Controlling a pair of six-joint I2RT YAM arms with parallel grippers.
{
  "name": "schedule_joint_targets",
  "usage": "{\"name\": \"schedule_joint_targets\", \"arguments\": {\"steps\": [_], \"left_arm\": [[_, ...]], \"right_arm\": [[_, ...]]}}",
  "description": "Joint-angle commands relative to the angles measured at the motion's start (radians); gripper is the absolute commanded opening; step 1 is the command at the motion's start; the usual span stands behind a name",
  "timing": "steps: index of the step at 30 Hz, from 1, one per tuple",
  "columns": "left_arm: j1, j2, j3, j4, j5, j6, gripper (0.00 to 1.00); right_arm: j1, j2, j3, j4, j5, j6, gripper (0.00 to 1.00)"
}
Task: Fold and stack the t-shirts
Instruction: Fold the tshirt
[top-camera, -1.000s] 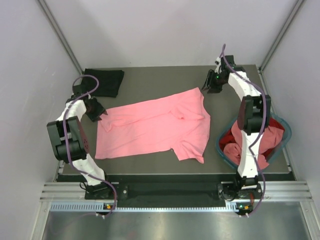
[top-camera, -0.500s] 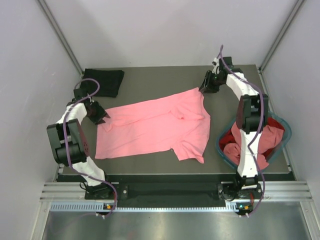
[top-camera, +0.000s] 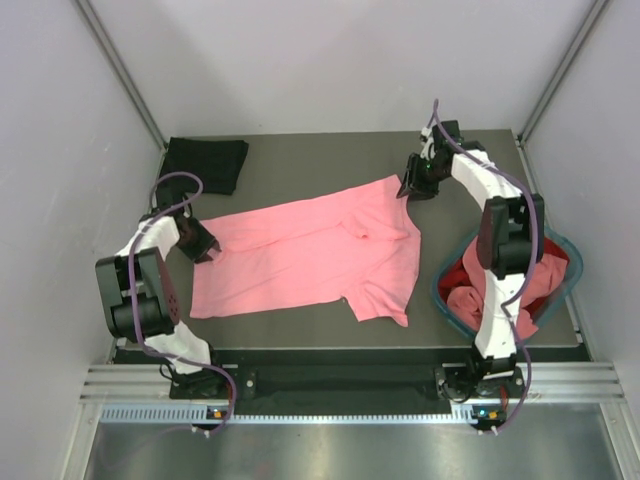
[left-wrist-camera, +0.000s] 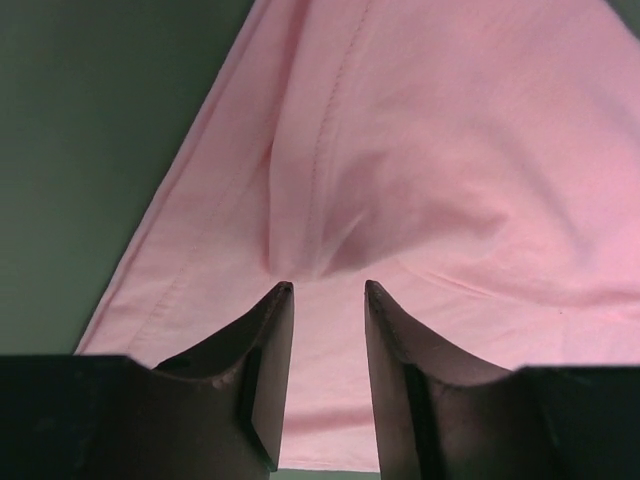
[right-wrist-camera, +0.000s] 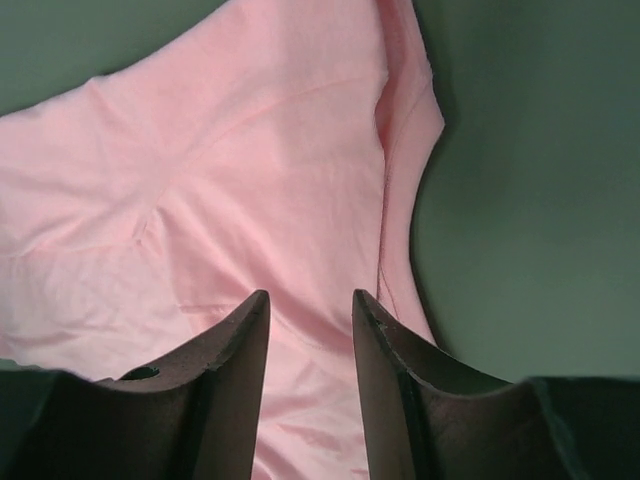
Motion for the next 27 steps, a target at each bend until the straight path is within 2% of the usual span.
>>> {"name": "schedule_joint_targets", "arguments": {"steps": [1,13,20,27], "left_arm": [[-0.017,-0.063,-0.02,-0.03,-0.087,-0.033,0.4],[-0.027,0.041,0.016,-0.027,-0.139,-0.061,0.41],[-0.029,0.074,0.032,-0.002,-0.125,-0.064,0.34],[-0.033,0.051,0.042,-0.005,-0.131,-0.045,0.15]], "right_arm": [[0.008,-0.097,-0.023,-0.003,0.014,-0.027,0.39],[0.011,-0.123,-0.043,-0.003,0.001,-0.022,0.39],[0.011,-0.129,-0.058,0.001,-0.002,-0.024,0.39],[0.039,-0.146,-0.101,-0.022,0.021,-0.015,0.37]]}}
